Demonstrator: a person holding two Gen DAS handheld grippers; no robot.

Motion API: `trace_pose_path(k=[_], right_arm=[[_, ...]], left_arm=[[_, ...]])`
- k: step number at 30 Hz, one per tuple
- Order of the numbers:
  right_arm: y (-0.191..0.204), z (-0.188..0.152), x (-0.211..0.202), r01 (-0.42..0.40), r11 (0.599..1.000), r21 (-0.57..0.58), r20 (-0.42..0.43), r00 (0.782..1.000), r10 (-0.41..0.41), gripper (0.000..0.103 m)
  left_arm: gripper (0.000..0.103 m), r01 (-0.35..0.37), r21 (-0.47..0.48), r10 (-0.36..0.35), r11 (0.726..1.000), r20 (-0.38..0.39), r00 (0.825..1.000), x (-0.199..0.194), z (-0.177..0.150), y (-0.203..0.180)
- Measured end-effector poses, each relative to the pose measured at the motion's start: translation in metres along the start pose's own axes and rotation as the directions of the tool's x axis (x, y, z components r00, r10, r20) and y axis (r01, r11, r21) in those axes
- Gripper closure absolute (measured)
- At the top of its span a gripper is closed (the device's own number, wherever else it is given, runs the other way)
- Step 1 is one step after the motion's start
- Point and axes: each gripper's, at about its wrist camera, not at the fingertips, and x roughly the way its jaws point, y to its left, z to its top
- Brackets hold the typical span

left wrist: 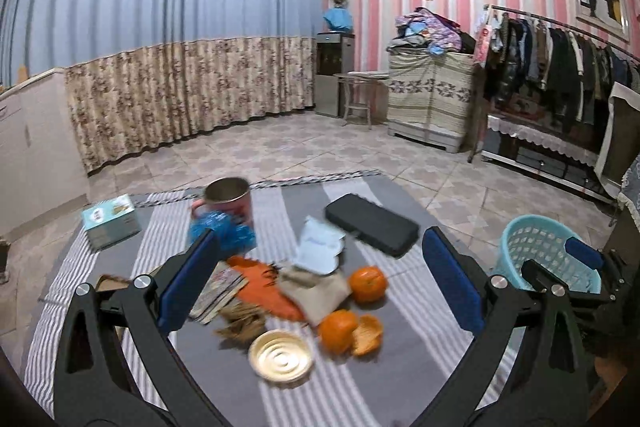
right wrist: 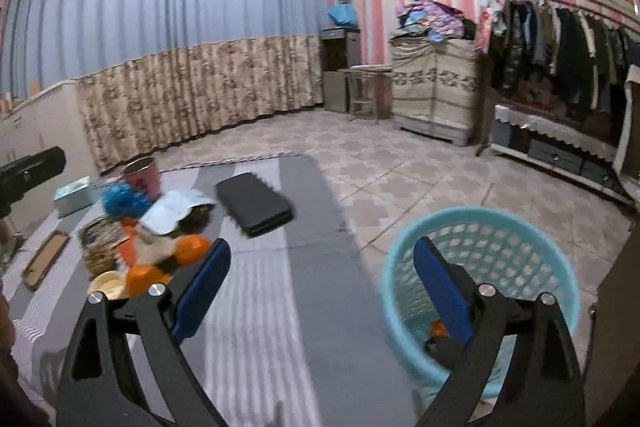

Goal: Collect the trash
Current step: 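Move both tools back over the striped mat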

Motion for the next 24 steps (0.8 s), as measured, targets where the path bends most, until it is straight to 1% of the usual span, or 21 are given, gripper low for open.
trace_pose_path(k=[6, 11, 15, 19, 22, 24], right_arm=[[0.022, -0.018, 0.001, -0.039, 0.998, -0.047, -0.032, 0.999, 0.037, 0.012], [0.025, -0.026, 0.007, -0.054, 0.997, -0.047, -0.055, 0.997, 0.052, 0.012], [0.021, -0.027, 0.013, -0.054, 0.998, -0.035, -0.068, 0.996, 0.051, 0.012], [0.018, -0.032, 0.021, -0.038, 0.998, -0.056, -0.092, 0.995, 0.033, 0.012], [0.017, -0.035, 0.027, -0.035, 0.998, -0.051, -0.108, 0.994, 0.030, 0.012], [0.016, -0.035, 0.031, -0.039, 0.999, -0.033, -0.119, 0.992, 0.034, 0.012]], left_arm=[[0.006, -0.049, -0.038, 0.048, 0.998, -0.036, 0.998, -0.005, -0.025, 0.033], [0.006, -0.088, -0.064, 0.082, 0.994, -0.088, 0.993, -0.002, -0.049, 0.055], [0.006, -0.096, -0.100, 0.080, 0.990, -0.148, 0.986, 0.009, -0.068, 0.068], [0.006, -0.096, -0.126, 0.068, 0.987, -0.210, 0.975, 0.025, -0.087, 0.072], [0.006, -0.079, -0.130, 0.046, 0.988, -0.240, 0.970, 0.037, -0.096, 0.066], [0.006, -0.083, -0.109, 0.053, 0.991, -0.257, 0.965, 0.046, -0.099, 0.058]])
